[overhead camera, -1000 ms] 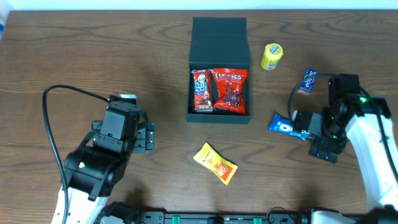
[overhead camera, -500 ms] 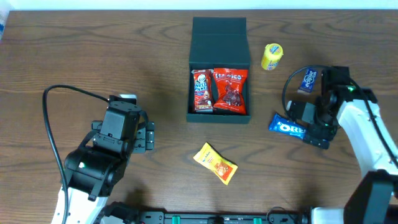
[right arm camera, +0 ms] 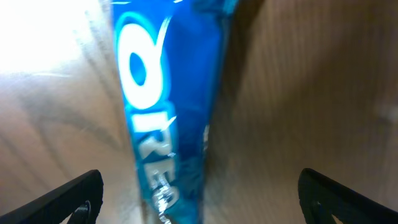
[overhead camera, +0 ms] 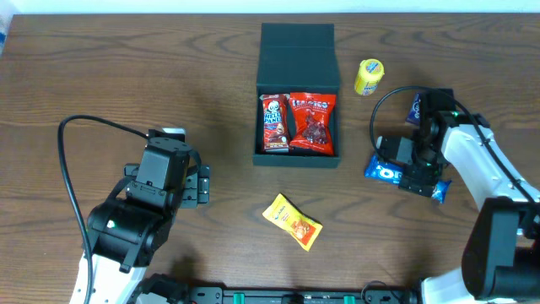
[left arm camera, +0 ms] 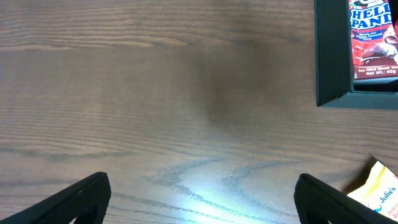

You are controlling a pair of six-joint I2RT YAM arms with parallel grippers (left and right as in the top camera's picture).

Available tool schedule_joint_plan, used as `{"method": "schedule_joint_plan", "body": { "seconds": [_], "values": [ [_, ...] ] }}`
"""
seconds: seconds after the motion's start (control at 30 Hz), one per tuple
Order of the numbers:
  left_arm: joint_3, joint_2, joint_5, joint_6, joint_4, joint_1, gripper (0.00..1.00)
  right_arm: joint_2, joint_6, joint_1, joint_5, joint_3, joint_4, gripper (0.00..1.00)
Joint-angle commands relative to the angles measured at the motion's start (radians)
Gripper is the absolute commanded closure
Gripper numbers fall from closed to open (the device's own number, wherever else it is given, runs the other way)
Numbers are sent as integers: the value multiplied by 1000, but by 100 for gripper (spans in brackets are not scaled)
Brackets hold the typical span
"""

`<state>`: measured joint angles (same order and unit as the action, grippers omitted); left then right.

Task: Pack container
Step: 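Lower the right gripper and grasp the Oreo pack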

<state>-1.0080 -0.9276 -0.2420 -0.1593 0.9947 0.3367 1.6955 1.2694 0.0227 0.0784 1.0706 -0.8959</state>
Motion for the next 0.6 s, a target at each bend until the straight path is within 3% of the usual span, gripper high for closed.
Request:
{"method": "schedule_joint_plan", "body": {
  "seconds": [0.0,0.57],
  "values": [
    [3,-2,0,6,2,-4,5,7,-13,-11,-15,-17,42,1],
    [3,-2,0,6,2,-4,5,7,-42,-11,-16,-119,131,1]
  ]
}}
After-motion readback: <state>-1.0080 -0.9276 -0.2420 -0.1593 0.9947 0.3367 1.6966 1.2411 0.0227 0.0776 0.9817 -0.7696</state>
